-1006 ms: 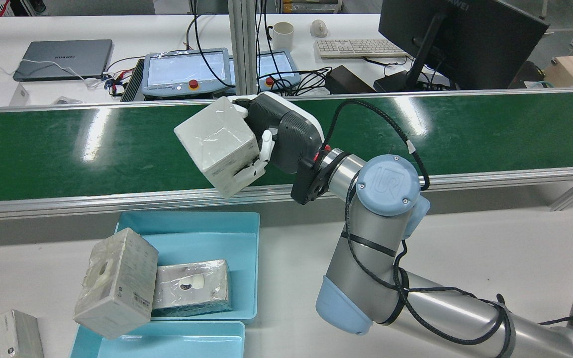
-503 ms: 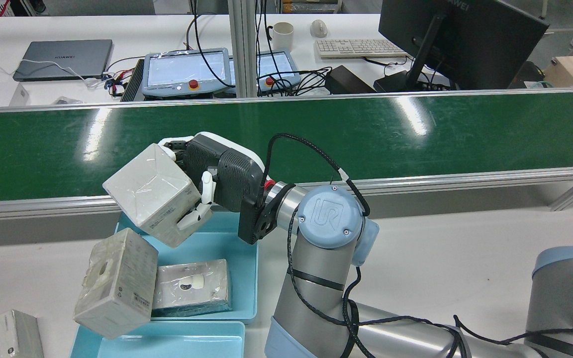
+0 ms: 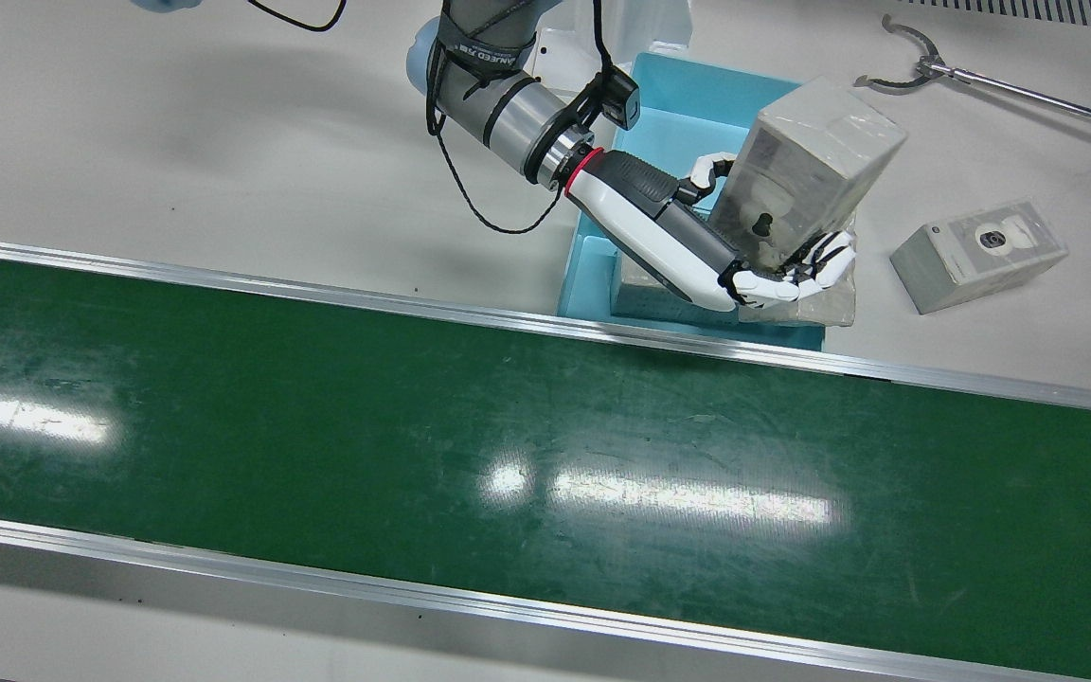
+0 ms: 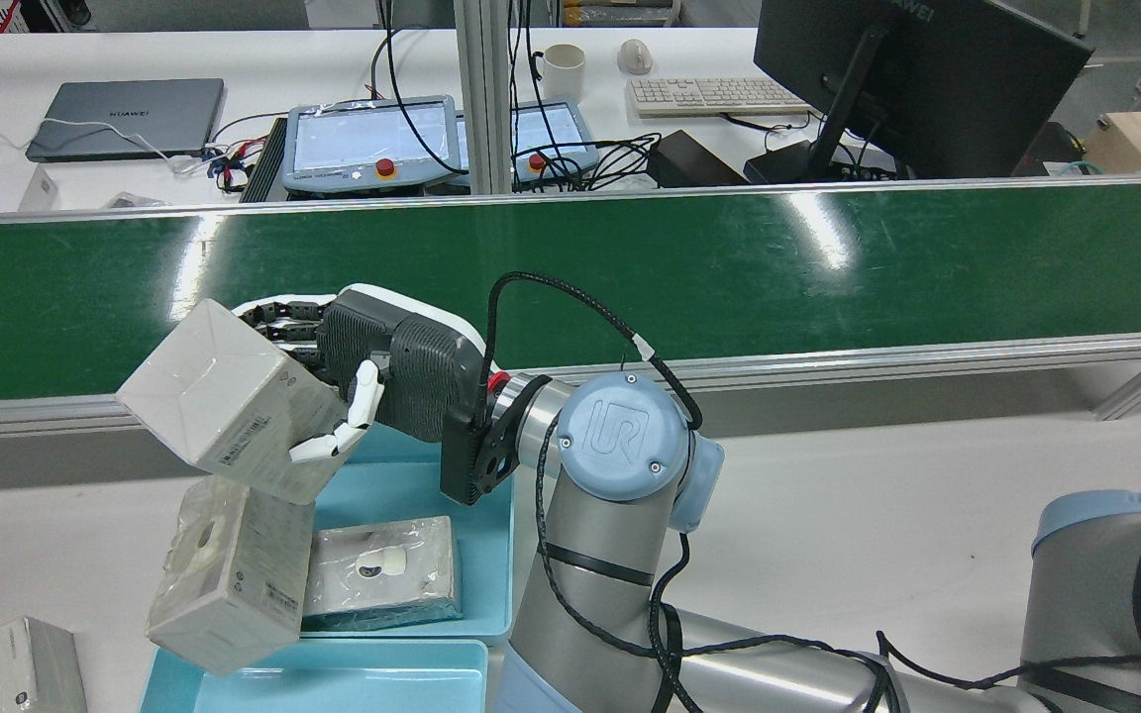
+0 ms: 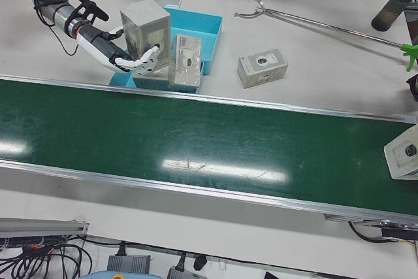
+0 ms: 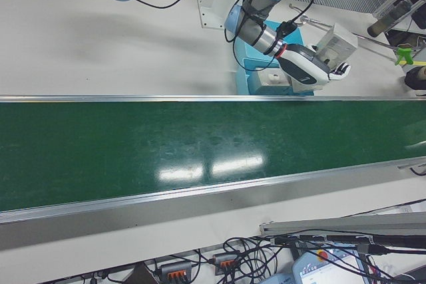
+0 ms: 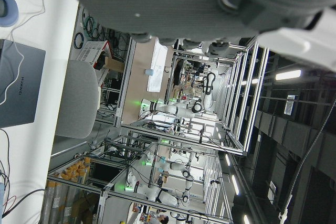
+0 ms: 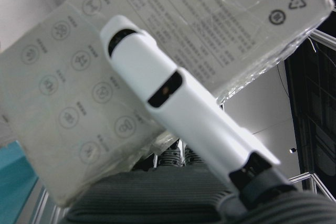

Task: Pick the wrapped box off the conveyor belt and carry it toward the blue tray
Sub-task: 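Lower the box over the blue tray and open the right hand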

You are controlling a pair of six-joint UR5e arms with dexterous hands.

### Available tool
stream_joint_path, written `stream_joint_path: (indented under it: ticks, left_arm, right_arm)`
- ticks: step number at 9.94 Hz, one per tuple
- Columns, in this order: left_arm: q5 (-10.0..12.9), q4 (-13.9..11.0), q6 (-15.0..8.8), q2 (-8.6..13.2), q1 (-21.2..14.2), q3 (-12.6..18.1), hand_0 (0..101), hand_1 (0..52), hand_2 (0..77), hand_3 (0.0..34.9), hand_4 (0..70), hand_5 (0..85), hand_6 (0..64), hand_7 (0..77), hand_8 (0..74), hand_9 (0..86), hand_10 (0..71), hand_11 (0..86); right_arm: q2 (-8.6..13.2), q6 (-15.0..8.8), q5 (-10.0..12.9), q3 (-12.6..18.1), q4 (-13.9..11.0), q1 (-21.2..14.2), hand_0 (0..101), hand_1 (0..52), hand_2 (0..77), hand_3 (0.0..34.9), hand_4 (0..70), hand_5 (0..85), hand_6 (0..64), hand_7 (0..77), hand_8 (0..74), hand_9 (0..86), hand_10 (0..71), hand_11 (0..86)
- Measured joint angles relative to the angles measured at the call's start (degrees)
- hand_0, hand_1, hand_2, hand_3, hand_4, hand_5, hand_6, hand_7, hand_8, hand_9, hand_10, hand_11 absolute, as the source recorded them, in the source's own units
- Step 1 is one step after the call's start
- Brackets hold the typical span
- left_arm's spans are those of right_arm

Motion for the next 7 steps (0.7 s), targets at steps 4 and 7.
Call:
stream_joint_path:
  ticks: [4,7]
  left_arm:
    - [0.0,0.0,0.0,0.0,0.0,0.0,0,0.0,0.5,0.0,0.0,1.1,0.5,0.5,0.5,0.5,0.5,0.5]
    - [0.0,0.0,0.0,0.0,0.0,0.0,0,0.0,0.5,0.0,0.0,1.1,0.5,0.5,0.5,0.5,0.5,0.5]
  right_arm:
    - [0.6,0.6,-1.2,-0.6,0.0,-0.1,56,23.5,24.5,5.9,20.7,32.7,15.3,21.8,0.0,5.4,0.0,1.6]
    - [0.6,0.7,-1.3,-0.5,-0.1,-0.2,56,24.0,24.0,4.3,21.3,33.3,15.3,22.9,3.3,6.0,0.0,1.1]
